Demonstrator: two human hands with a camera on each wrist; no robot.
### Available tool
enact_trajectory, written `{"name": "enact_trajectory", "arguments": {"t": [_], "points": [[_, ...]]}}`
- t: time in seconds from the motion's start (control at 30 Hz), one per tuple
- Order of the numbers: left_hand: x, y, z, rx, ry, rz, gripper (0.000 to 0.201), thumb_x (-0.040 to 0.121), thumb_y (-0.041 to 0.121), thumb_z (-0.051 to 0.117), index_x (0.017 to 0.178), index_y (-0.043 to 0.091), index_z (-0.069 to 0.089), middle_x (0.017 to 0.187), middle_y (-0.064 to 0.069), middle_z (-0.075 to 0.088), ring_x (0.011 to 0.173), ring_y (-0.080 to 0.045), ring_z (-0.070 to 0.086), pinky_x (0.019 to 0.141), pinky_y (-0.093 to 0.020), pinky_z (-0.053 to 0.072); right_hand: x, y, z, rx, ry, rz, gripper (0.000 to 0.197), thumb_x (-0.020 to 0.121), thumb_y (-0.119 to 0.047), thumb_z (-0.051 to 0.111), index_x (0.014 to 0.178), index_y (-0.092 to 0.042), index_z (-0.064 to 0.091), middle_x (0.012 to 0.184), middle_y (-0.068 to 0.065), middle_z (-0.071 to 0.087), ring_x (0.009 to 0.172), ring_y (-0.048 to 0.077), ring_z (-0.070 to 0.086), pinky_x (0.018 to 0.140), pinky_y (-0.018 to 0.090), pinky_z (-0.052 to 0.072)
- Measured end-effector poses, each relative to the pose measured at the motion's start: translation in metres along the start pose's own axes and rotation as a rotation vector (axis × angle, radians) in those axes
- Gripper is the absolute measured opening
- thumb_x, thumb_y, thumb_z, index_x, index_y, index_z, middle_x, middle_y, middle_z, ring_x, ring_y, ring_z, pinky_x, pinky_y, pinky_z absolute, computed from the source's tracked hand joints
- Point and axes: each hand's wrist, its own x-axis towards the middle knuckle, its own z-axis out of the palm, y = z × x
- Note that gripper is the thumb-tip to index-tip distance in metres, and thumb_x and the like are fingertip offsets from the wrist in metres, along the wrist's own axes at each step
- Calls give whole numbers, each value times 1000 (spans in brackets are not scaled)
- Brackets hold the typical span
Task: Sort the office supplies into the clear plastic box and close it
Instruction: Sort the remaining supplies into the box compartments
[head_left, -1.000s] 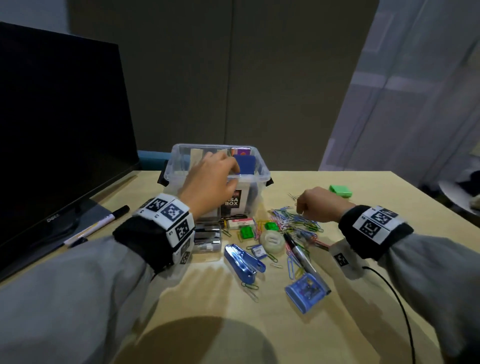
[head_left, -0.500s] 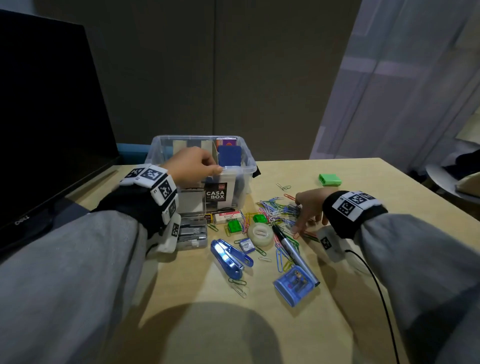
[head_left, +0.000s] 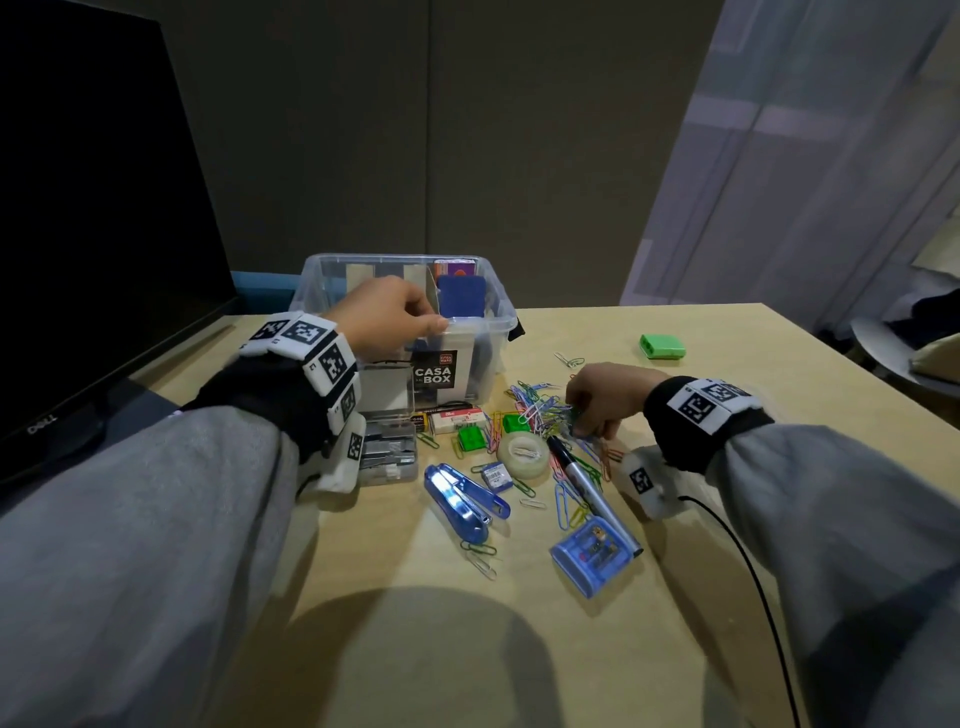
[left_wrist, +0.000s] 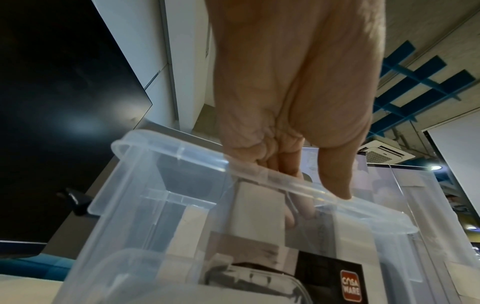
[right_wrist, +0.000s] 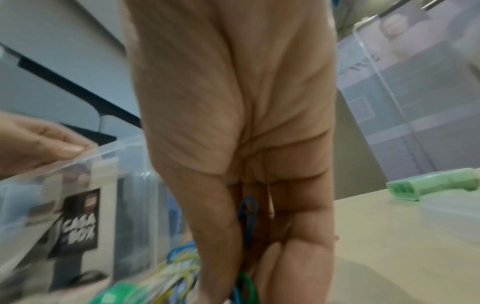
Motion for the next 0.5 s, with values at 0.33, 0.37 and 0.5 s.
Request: {"name": "enact_trajectory", "arguments": {"t": [0.33, 0.37, 0.5], "points": [[-2, -2, 0, -5, 28, 25, 14, 94, 35, 59, 89, 23, 62, 85, 4, 62, 80, -10, 58, 65, -24, 41, -15, 23, -26, 254, 125, -81, 3, 87, 0, 67, 85, -2, 68, 64, 6, 62, 53, 14, 59, 56, 21, 54], [-2, -2, 1, -4, 34, 31, 14, 94, 35, 59, 90, 22, 62, 85, 4, 62, 81, -11, 58, 66, -25, 42, -16, 24, -27, 260, 140, -87, 3, 87, 1, 67, 86, -1, 69, 63, 6, 62, 53, 14, 59, 56, 21, 53], [-3, -3, 1, -24, 43, 44, 15, 94, 31, 59, 100, 18, 63, 93, 1, 64, 87, -13, 60, 77, -28, 49, -25, 23, -37, 315, 185, -109, 5, 86, 3, 66, 87, -1, 69, 63, 7, 61, 55, 16, 58, 55, 21, 53]]}}
